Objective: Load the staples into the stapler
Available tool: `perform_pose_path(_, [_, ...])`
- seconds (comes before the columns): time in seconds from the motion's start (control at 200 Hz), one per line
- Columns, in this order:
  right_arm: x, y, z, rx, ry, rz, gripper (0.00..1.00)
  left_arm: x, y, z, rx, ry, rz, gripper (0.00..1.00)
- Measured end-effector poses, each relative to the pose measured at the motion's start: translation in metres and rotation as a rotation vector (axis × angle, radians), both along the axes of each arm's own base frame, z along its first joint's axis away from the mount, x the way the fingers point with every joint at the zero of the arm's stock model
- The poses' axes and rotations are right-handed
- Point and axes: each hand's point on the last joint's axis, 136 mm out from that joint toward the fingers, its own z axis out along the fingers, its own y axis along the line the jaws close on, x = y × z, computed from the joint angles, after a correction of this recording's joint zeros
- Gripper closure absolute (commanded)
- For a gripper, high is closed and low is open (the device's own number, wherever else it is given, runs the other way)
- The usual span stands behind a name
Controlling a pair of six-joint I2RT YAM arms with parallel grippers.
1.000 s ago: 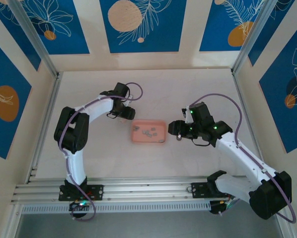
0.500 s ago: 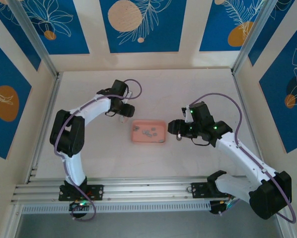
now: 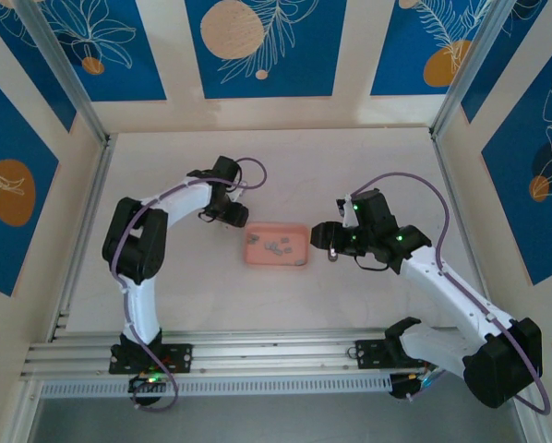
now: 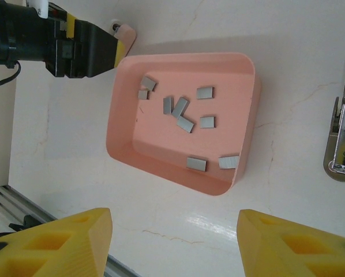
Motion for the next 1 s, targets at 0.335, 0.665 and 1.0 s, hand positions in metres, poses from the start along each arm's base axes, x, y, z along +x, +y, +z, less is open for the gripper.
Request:
perform_pose_path(0.335, [0.0, 0.0, -0.002, -0.001, 0.001, 0.0, 0.41, -0.001, 0.002, -0.01, 0.018, 0.018, -0.001, 0.54])
perform_pose_path(0.665, [0.001, 0.0, -0.001, 0.002, -0.004, 0.001, 0.42, 0.002, 0.005, -0.01, 0.04, 0.002, -0.015, 0.72])
perform_pose_path(1.0, [0.004, 0.005, 0.004, 0.025, -0.027, 0.01, 0.42, -0.014, 0.013, 0.029, 0.009, -0.085, -0.016, 0.76])
